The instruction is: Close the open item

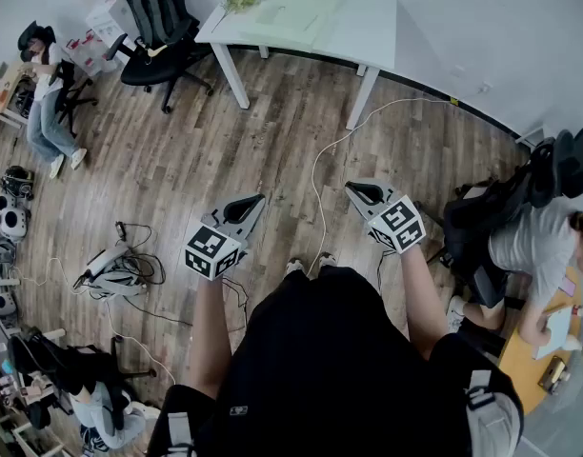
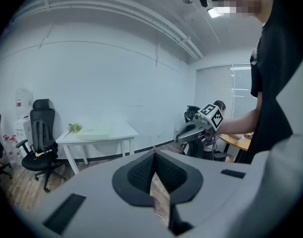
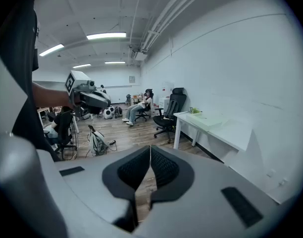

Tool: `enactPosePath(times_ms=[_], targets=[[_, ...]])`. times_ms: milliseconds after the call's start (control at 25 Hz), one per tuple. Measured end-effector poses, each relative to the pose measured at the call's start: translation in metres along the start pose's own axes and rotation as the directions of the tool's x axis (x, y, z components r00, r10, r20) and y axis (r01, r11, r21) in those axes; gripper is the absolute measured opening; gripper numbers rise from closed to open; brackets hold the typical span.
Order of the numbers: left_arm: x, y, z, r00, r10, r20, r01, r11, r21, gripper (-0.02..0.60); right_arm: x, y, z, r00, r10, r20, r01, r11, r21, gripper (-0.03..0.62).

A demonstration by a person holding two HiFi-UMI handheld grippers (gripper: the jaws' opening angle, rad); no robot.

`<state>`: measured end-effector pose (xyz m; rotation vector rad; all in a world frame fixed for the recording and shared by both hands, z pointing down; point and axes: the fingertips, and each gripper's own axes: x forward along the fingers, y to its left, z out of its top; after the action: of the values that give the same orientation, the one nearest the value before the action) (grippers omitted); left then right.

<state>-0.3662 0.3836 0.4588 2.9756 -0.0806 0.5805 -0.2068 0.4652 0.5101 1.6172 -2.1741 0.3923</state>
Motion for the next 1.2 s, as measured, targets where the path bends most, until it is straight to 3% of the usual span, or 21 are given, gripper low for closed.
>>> enactPosePath(times_ms=[320, 640, 840, 1200], targets=[[-0.004, 0.024, 0.000, 0.999, -0.023, 0.027, 0.023, 0.999, -0.026, 0.005, 0.019, 0.009, -0.001, 0.999, -0.009, -0.031, 0.009, 1.000, -0.003, 0.006], [0.007, 0.045, 0.001, 0.999, -0.024, 0.023, 0.025, 0.999, -0.048, 0.005, 0.032, -0.011, -0.006, 0.998, -0.031, -0.055, 0.032, 0.999, 0.019, 0.006], [0.023, 0.056, 0.008, 1.000, -0.006, 0.024, 0.007, 0.998, -0.058, 0.005, 0.040, -0.040, -0.004, 0.997, -0.067, -0.034, 0.068, 0.997, 0.033, 0.006], [0.081, 0.074, 0.032, 0.998, 0.058, 0.016, -0.056, 0.994, -0.090, 0.005, 0.048, -0.123, -0.007, 0.999, -0.041, -0.027, 0.042, 0.998, 0.039, 0.006]])
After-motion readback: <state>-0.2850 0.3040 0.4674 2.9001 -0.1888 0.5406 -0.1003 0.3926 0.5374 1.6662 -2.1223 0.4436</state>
